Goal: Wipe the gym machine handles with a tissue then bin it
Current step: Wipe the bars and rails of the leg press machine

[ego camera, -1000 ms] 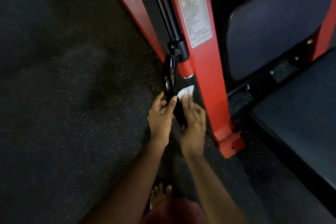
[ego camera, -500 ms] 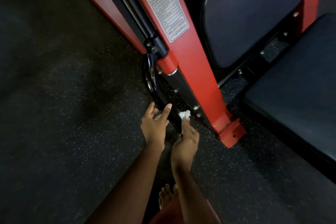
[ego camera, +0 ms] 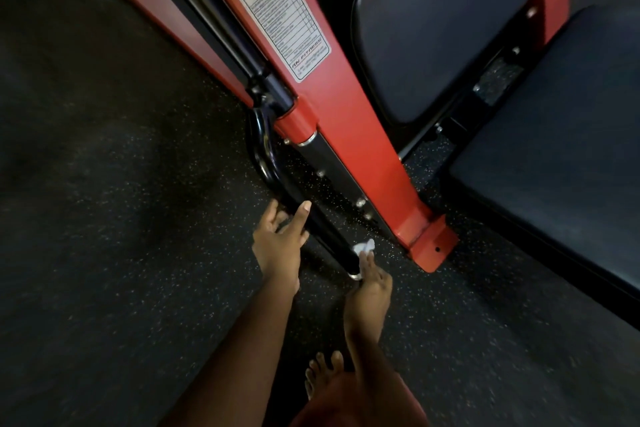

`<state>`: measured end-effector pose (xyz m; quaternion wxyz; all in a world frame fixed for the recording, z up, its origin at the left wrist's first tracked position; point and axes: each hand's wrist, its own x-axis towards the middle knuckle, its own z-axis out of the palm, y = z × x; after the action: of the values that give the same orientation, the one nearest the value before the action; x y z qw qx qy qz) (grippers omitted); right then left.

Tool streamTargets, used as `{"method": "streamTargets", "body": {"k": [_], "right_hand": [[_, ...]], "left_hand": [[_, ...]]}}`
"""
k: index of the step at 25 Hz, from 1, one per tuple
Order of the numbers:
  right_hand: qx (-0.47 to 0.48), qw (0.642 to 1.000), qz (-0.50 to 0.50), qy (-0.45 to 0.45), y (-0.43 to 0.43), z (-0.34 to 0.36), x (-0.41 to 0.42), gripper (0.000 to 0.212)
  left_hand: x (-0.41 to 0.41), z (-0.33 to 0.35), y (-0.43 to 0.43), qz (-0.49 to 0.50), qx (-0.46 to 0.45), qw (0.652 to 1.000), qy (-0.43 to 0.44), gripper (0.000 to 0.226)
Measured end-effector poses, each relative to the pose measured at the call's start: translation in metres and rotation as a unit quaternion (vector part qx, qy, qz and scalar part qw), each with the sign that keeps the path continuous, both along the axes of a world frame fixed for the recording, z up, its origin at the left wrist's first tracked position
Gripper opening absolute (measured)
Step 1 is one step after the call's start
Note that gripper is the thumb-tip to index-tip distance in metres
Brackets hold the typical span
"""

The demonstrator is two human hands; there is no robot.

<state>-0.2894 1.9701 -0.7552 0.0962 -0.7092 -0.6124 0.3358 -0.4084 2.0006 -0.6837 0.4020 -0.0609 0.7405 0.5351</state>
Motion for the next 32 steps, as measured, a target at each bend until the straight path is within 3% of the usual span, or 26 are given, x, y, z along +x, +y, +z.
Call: {"method": "streamTargets", "body": {"k": [5,13,20,27,32], "right_hand": [[0.069,0.992,0.106,0.027,0.009,0.011,-0.019,0.071],[-0.032,0.998,0.053,-0.009,0.013,-0.006,0.010,0.068],[-0.025,0.995,0.076,0.067,0.034,0.084,0.006,0.045],[-0.037,0.989,0.093,0.109,0.027,0.210,0.046,0.038],[-0.036,0.993,0.084,0.074,-0.025,0.329,0.125,0.036]], "left_hand": [[0.001,0.002,0.001,-0.004,-0.003,1.000,0.002,0.067],[0.001,0.006,-0.001,-0.017,0.000,1.000,-0.017,0.066],[0.009,0.057,-0.023,-0.119,-0.087,0.988,0.038,0.033],[0.046,0.165,-0.060,-0.378,-0.103,0.902,0.184,0.035],[0.094,0.264,-0.121,-0.470,-0.067,0.842,0.254,0.040]]}}
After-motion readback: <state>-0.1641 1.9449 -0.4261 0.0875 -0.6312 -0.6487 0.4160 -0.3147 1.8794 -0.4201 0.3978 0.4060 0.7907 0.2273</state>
